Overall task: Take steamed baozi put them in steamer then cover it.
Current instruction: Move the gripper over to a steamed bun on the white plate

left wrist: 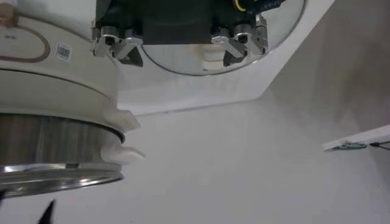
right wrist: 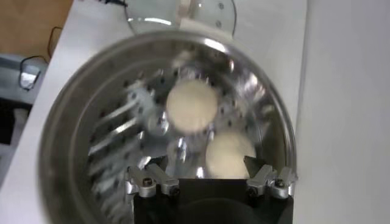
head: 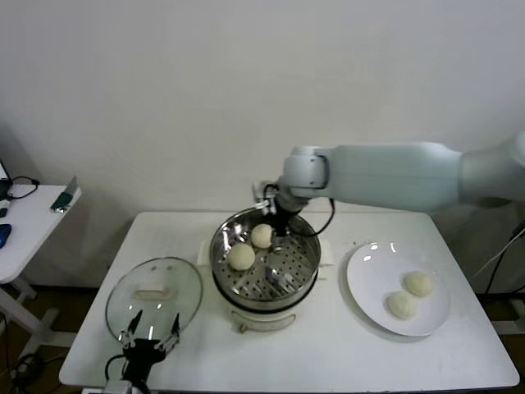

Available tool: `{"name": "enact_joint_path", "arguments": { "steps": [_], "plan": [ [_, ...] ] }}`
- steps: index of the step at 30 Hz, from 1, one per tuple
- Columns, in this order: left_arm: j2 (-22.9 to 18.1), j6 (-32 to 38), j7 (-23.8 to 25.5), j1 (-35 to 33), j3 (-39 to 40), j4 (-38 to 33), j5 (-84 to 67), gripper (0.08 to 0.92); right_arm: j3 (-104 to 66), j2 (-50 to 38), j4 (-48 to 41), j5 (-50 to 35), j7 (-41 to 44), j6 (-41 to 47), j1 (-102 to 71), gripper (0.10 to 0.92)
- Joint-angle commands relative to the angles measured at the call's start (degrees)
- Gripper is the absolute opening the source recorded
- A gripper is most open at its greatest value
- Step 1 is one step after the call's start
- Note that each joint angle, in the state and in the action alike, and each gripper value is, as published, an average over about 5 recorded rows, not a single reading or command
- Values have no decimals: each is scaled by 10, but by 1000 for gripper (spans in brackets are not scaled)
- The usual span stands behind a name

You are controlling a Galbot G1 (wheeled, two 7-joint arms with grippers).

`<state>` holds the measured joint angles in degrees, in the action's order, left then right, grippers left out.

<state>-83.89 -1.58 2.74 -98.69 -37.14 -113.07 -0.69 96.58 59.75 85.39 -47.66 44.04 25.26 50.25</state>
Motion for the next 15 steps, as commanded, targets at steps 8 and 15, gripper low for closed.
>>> {"name": "enact_joint_path", "arguments": {
  "steps": [8,15],
  "plan": [
    [-5,-4,0,5,4,0,3,823,174,-327,59,222,139,-139,70,823],
    [-11,-2,-1,3,3,0,4,823,71,-371,19,316,128,-138,-86,823]
  ]
}}
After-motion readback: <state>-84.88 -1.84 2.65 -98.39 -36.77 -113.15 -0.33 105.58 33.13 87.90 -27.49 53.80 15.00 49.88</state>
